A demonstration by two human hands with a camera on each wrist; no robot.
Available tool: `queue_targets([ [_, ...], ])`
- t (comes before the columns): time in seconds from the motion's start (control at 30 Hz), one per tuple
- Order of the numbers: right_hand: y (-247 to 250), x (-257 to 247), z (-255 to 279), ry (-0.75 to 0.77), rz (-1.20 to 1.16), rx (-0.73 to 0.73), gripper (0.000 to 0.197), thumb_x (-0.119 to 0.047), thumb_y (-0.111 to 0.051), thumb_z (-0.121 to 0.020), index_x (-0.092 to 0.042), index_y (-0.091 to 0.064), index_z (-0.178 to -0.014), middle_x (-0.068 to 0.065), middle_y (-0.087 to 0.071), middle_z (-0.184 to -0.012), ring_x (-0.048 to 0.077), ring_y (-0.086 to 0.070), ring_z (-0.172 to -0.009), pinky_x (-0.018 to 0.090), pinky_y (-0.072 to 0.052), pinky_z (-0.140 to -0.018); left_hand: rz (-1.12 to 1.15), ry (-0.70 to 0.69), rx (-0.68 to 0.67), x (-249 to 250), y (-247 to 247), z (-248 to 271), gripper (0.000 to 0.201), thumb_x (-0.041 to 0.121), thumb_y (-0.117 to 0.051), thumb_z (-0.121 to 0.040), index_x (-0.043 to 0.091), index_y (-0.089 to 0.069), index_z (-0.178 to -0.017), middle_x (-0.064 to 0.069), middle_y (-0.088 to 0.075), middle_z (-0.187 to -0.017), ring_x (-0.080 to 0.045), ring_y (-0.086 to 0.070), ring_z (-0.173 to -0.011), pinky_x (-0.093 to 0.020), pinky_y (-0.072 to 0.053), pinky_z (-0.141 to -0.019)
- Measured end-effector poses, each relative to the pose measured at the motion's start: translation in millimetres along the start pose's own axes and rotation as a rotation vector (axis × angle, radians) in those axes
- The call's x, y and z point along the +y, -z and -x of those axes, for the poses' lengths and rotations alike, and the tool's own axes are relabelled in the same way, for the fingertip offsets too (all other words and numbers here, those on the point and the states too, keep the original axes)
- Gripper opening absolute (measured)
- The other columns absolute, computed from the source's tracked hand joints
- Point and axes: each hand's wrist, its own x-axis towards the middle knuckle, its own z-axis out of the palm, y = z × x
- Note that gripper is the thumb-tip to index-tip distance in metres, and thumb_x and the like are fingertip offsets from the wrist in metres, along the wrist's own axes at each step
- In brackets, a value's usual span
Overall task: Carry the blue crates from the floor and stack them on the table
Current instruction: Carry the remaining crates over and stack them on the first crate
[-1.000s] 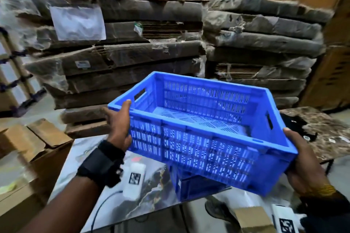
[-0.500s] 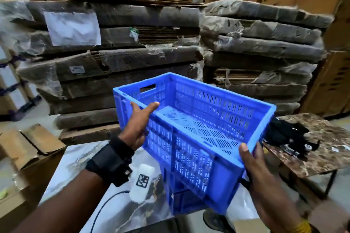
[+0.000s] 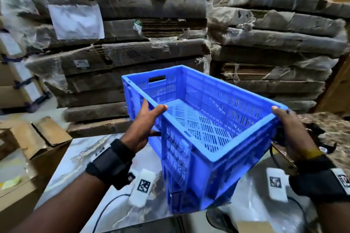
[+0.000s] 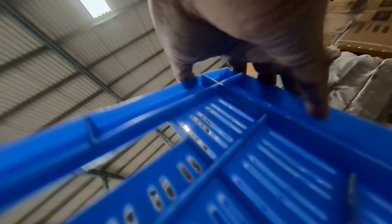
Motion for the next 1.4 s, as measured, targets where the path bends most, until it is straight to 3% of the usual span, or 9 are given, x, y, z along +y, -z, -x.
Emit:
queue_targets([
  [0.17, -3.8, 16.6, 5.8, 0.015, -0.063, 0.1, 0.045, -0.055, -0.064, -0.075, -0.032, -0.047, -0.11, -0.004, -0.058, -0.095, 0.017, -0.056, -0.077, 0.032, -0.042, -0.063, 0.037, 0.083, -0.03, 6.7, 4.7, -10.4, 0.066, 0.057, -0.072, -0.081, 0.042, -0.046, -0.14, 0.015, -0.061, -0.141, -0.026, -0.059, -0.129, -0.04, -0.056, -0.074],
  [0.3, -8.1, 22.6, 8.7, 0.032, -0.128, 0.199, 0.055, -0.055, -0.068, -0.068, -0.031, -0.047, -0.114, 0.005, -0.059, -0.11, 0.024, -0.059, -0.092, 0.036, -0.045, -0.064, -0.038, 0.063, -0.197, 1.3, -8.8, 19.2, 0.039, 0.038, -0.065, -0.094, 0.04, -0.053, -0.131, 0.019, -0.071, -0.126, -0.007, -0.07, -0.112, -0.044, -0.05, -0.082],
  [0.47, -20.0, 18.5, 7.9, 0.066, -0.167, 0.228, 0.051, -0.046, -0.067, -0.074, -0.023, -0.049, -0.115, 0.002, -0.058, -0.107, 0.02, -0.058, -0.087, 0.029, -0.043, -0.055, 0.019, 0.051, -0.24, 3.6, -0.6, -5.0, 0.039, 0.019, -0.062, -0.096, 0.028, -0.055, -0.133, 0.001, -0.072, -0.129, -0.018, -0.072, -0.108, -0.042, -0.061, -0.073],
  [0.63, -35.3, 10.6, -5.2, 0.028, -0.143, 0.254, 0.051, -0.048, -0.069, -0.07, -0.028, -0.045, -0.11, 0.004, -0.06, -0.117, 0.018, -0.061, -0.089, 0.03, -0.045, -0.061, 0.045, 0.119, -0.274, 9.0, 1.8, -48.7, 0.057, 0.028, -0.074, -0.078, 0.02, -0.053, -0.131, -0.011, -0.062, -0.141, -0.029, -0.063, -0.12, -0.075, -0.039, -0.102],
  [0.83, -42.9, 4.4, -21.5, 0.024, -0.128, 0.273, 0.053, -0.044, -0.067, -0.075, -0.023, -0.043, -0.118, 0.004, -0.059, -0.119, 0.016, -0.061, -0.093, 0.031, -0.046, -0.066, -0.016, 0.109, -0.274, 11.3, -5.3, -74.6, 0.059, 0.038, -0.077, -0.063, 0.027, -0.058, -0.118, -0.006, -0.064, -0.138, -0.035, -0.06, -0.125, -0.059, -0.049, -0.09],
  [0.93, -46.1, 2.4, -25.8, -0.002, -0.089, 0.285, 0.063, -0.051, -0.067, -0.069, -0.023, -0.043, -0.12, 0.005, -0.058, -0.122, 0.019, -0.061, -0.098, 0.036, -0.047, -0.074, -0.02, 0.12, -0.28, 12.6, -4.9, -87.4, 0.053, 0.038, -0.076, -0.063, 0.035, -0.058, -0.113, -0.009, -0.06, -0.142, -0.036, -0.057, -0.129, -0.068, -0.046, -0.097],
  [1.03, -48.9, 1.9, -29.9, -0.008, -0.077, 0.279, 0.065, -0.051, -0.068, -0.068, -0.023, -0.042, -0.12, 0.004, -0.056, -0.123, 0.019, -0.06, -0.1, 0.04, -0.049, -0.078, -0.055, 0.116, -0.276, 11.0, -3.2, -99.0, 0.054, 0.038, -0.077, -0.06, 0.036, -0.057, -0.11, -0.009, -0.063, -0.128, -0.031, -0.054, -0.107, -0.069, -0.045, -0.099],
  [1.2, -53.2, 1.9, -34.3, 0.008, -0.052, 0.239, 0.051, -0.046, -0.069, -0.077, -0.024, -0.041, -0.113, 0.003, -0.056, -0.12, 0.018, -0.061, -0.097, 0.036, -0.05, -0.073, -0.045, 0.13, -0.253, 10.7, -3.0, -104.7, 0.057, 0.035, -0.075, -0.057, 0.034, -0.058, -0.111, 0.007, -0.068, -0.083, -0.012, -0.063, -0.072, -0.028, -0.057, -0.058],
  [1.4, -47.8, 5.6, -35.6, -0.023, -0.051, 0.167, 0.053, -0.043, -0.066, -0.084, -0.02, -0.039, -0.122, 0.003, -0.056, -0.118, 0.013, -0.061, -0.092, 0.033, -0.049, -0.067, -0.046, 0.108, -0.277, 3.2, -2.8, -111.9, 0.048, 0.033, -0.069, -0.069, 0.034, -0.055, -0.115, 0.009, -0.056, -0.082, -0.004, -0.047, -0.05, -0.017, -0.044, -0.04],
])
